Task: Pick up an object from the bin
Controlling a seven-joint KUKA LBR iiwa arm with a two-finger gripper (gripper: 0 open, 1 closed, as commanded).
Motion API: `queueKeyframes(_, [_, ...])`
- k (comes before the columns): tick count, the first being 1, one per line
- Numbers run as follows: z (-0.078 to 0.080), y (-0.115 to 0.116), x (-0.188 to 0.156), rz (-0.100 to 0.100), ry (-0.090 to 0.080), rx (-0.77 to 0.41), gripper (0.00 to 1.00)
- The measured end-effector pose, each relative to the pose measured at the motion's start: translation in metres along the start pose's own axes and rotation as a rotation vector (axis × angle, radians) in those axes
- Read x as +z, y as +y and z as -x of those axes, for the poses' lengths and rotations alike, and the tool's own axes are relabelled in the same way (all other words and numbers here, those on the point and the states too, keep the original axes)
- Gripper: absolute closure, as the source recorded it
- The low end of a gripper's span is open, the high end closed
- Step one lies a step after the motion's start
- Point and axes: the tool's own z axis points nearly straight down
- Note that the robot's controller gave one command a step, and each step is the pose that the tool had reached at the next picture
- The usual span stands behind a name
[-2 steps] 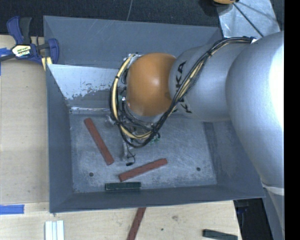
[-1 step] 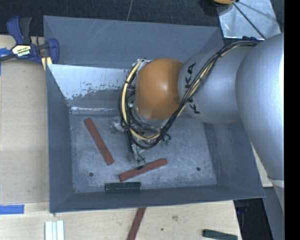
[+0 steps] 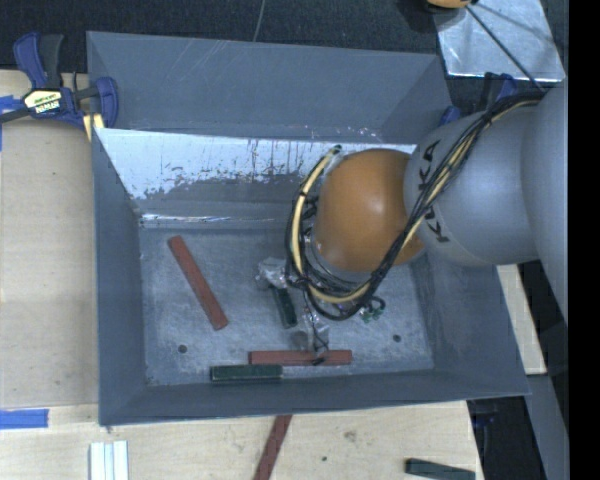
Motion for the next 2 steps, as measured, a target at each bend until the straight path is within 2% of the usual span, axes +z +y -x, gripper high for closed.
queueKeyframes(1, [0.0511, -0.0621, -0.0113, 0.001, 0.001, -0.247, 1.0])
queueKeyframes(2, [0.0509, -0.0621, -0.0112, 0.001, 0.002, -0.246, 0.0])
